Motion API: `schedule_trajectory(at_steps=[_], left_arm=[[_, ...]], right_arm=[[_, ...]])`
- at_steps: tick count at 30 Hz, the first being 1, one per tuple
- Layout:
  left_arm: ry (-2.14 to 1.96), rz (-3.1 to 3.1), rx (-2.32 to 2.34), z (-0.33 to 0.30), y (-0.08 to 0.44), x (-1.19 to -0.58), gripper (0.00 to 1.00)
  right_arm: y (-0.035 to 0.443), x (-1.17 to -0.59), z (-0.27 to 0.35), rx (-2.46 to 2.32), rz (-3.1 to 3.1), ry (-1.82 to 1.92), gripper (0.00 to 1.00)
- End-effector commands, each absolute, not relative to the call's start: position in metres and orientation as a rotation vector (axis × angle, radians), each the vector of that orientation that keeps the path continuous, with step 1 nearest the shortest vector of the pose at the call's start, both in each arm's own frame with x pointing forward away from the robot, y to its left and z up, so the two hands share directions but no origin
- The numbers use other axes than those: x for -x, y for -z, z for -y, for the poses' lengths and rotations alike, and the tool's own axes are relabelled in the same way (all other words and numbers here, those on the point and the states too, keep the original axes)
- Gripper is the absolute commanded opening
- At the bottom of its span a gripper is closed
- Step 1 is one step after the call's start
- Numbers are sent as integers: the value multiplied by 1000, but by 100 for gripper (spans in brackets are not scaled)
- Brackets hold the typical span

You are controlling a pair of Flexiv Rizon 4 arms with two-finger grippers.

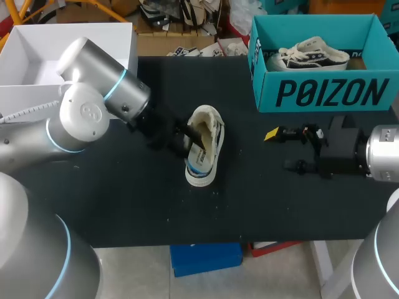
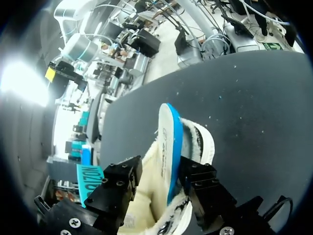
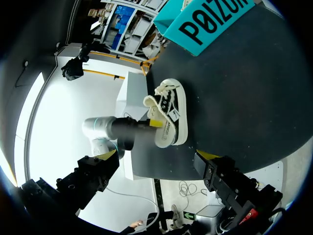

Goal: Take the shoe out of the shoebox, open the shoe tongue, remove and reinsert the insole, then place the shoe into the shoebox

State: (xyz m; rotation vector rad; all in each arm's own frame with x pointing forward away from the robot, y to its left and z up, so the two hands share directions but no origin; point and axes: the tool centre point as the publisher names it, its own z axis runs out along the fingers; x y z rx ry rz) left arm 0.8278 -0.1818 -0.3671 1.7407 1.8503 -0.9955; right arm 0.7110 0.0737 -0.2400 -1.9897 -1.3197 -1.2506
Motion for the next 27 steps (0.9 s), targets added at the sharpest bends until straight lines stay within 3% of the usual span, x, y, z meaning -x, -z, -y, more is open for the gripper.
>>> schedule_trajectory(at_steps=[1, 9, 11, 13, 27], left_arm=[[995, -1839, -1734, 174, 362, -813, 42], [1007, -1832, -1751, 176, 362, -802, 35], [1007, -1831, -1760, 176, 363, -802, 26], [1010, -1831, -1764, 176, 364, -802, 0], [1011, -1828, -1756, 181, 373, -817, 0]], right_arm=[[240, -711, -74, 1990, 1319, 1250, 100], [240, -711, -74, 1990, 1319, 1250, 100], [240, -711, -74, 1990, 1319, 1250, 100], [240, -711, -74, 1990, 1319, 1250, 100], [240, -711, -74, 1990, 1319, 1250, 100]])
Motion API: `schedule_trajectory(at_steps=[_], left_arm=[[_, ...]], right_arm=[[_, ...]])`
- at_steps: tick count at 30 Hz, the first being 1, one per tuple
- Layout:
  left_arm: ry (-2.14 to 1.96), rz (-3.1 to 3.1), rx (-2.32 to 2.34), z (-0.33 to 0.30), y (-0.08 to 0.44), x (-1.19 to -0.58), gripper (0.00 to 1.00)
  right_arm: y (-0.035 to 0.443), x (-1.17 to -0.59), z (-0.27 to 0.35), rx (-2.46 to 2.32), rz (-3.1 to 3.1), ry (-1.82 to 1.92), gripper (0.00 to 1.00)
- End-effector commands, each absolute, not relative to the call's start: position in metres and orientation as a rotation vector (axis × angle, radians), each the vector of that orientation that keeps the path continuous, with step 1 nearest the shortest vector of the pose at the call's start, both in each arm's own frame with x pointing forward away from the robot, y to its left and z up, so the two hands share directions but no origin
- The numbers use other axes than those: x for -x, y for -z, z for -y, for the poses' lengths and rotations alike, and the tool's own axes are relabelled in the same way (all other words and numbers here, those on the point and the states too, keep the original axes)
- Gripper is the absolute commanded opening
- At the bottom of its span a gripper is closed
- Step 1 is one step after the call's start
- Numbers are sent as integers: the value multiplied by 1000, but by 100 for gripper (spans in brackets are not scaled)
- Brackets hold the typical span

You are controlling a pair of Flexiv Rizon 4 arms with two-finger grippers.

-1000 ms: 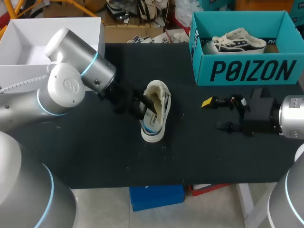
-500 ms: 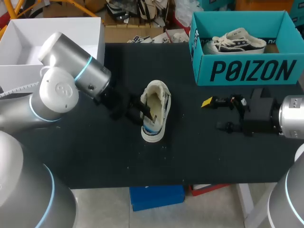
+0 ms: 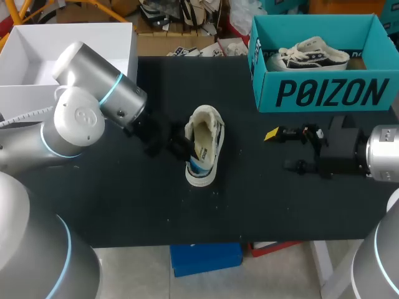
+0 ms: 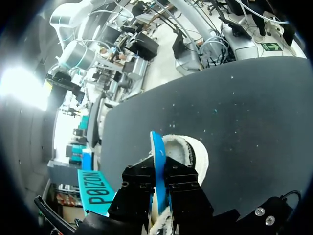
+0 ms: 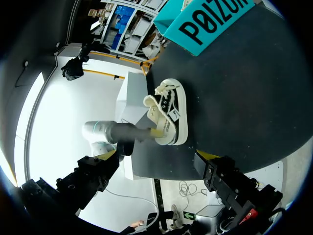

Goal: Take the shoe out of the shoebox, open the shoe tongue, remove and reinsert the insole, then place the shoe into the shoebox

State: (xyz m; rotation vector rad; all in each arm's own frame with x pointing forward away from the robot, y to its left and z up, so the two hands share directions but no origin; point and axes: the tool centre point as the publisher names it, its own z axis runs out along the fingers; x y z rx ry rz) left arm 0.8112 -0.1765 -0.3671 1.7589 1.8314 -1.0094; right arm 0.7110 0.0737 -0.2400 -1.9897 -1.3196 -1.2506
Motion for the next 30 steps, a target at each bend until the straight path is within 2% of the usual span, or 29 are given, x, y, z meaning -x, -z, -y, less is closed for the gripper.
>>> schedule_trajectory(at_steps=[1, 23, 26, 28, 30], left_arm=[[1010, -1830, -1751, 182, 373, -819, 0], [968, -1913, -1670, 189, 381, -843, 0], [990, -1919, -1701, 188, 379, -835, 27], [993, -1919, -1711, 184, 374, -829, 58], [1004, -1915, -1711, 180, 366, -825, 82]], right_arm=[[240, -711, -74, 1990, 1319, 1250, 100], [240, -711, -74, 1990, 1319, 1250, 100], [240, -711, -74, 1990, 1319, 1250, 100], [240, -711, -74, 1990, 1319, 1250, 100], [240, -711, -74, 1990, 1319, 1250, 100]])
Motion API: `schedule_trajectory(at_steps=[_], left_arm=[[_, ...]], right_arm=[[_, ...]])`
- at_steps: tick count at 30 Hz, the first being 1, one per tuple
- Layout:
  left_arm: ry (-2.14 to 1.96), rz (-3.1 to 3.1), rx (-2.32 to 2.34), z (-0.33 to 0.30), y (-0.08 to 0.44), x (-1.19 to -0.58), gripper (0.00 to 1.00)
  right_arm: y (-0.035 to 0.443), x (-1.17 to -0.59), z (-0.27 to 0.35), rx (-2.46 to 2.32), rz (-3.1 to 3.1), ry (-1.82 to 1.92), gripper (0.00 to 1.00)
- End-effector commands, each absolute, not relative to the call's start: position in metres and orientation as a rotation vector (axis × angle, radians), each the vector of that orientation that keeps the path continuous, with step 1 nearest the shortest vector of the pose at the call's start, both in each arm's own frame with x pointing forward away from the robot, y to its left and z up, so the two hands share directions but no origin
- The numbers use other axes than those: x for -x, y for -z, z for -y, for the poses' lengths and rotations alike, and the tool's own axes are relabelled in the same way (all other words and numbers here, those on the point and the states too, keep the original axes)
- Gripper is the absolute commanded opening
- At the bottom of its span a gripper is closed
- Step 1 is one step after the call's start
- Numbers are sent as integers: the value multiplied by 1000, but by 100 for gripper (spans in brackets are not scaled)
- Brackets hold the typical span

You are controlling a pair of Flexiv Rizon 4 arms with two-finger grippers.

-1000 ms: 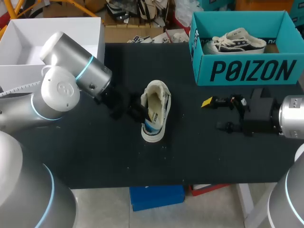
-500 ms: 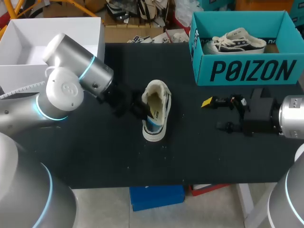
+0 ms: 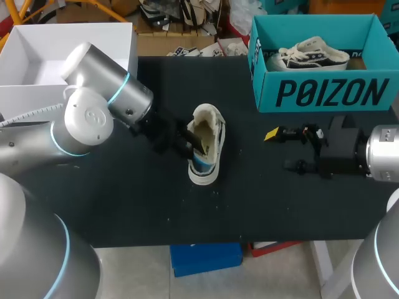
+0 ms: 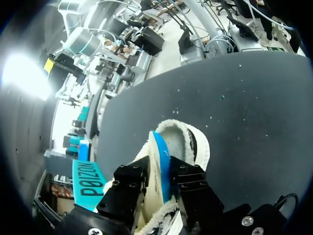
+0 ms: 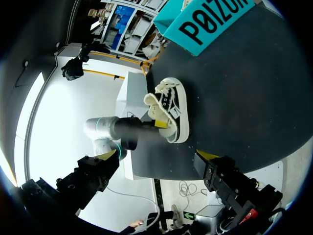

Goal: Take the shoe out of the shoebox, open the shoe tongue, remove and reinsert the insole, then place the shoe into the shoebox

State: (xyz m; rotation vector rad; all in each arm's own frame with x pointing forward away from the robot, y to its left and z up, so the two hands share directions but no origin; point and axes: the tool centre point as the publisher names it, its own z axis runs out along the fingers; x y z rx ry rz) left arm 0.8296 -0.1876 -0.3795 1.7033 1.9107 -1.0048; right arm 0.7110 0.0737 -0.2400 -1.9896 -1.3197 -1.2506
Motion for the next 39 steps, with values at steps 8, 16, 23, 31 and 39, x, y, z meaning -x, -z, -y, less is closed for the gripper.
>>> schedule_trajectory(at_steps=[8, 16, 23, 31, 39], left_arm=[[1045, -1886, -1701, 169, 336, -817, 82], [803, -1881, -1845, 172, 336, -820, 0], [628, -1892, -1963, 173, 347, -822, 0], [545, -1920, -2013, 175, 368, -824, 0], [510, -1959, -2056, 179, 391, -826, 0]], right_arm=[[240, -711, -74, 1990, 1319, 1250, 100], [240, -711, -74, 1990, 1319, 1250, 100], [240, -711, -74, 1990, 1319, 1250, 100], [240, -711, -74, 1990, 1319, 1250, 100], [240, -711, -74, 1990, 1319, 1250, 100]])
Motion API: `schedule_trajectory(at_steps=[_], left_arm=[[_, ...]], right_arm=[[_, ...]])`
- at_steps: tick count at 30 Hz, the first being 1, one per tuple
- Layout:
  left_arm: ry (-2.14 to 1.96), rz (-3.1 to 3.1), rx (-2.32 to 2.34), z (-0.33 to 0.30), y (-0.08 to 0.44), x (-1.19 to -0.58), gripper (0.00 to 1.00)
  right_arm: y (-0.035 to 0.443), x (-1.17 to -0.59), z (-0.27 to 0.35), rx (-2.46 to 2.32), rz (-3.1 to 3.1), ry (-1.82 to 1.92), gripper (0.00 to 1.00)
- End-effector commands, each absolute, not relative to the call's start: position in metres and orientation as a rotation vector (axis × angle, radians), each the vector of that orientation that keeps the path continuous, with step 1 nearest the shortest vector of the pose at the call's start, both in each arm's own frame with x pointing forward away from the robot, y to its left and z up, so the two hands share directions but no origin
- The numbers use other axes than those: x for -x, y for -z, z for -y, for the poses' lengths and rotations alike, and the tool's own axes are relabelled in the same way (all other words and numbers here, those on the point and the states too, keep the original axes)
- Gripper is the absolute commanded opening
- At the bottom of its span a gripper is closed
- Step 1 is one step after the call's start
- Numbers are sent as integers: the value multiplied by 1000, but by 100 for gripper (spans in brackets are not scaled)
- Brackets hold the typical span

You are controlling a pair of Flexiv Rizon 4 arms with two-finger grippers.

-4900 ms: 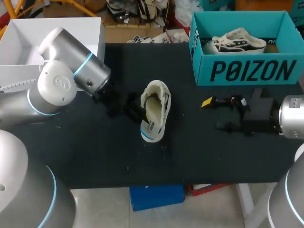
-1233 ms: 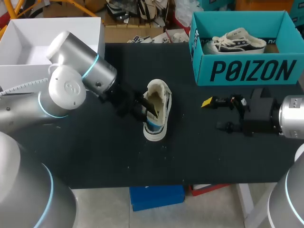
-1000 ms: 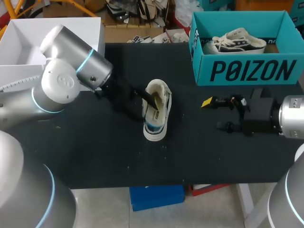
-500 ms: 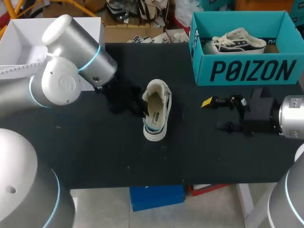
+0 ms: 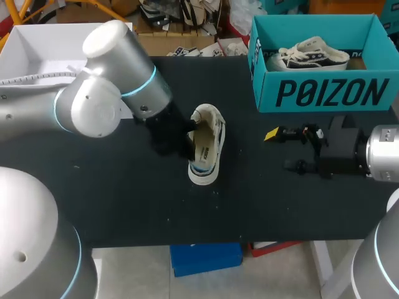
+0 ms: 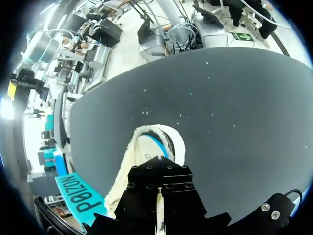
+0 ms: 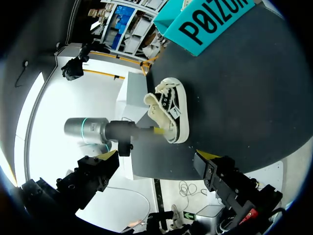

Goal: Take the shoe out of the shoebox, open the shoe tongue, remove and reinsert the insole, then place the shoe into the shoebox

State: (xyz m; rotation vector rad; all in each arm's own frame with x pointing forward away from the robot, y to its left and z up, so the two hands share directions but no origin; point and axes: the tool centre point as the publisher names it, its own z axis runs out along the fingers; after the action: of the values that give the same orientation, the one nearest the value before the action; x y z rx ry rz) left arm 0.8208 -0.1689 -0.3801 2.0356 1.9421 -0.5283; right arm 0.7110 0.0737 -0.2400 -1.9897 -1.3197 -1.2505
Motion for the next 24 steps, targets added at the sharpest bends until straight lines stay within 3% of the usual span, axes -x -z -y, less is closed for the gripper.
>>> schedule_trajectory(at_steps=[1, 24], left_arm=[[510, -1961, -2060, 180, 393, -826, 0], [476, -1976, -2162, 199, 419, -827, 0]], right_arm=[[240, -711, -74, 1990, 1319, 1250, 100], [240, -711, -74, 1990, 1319, 1250, 100]])
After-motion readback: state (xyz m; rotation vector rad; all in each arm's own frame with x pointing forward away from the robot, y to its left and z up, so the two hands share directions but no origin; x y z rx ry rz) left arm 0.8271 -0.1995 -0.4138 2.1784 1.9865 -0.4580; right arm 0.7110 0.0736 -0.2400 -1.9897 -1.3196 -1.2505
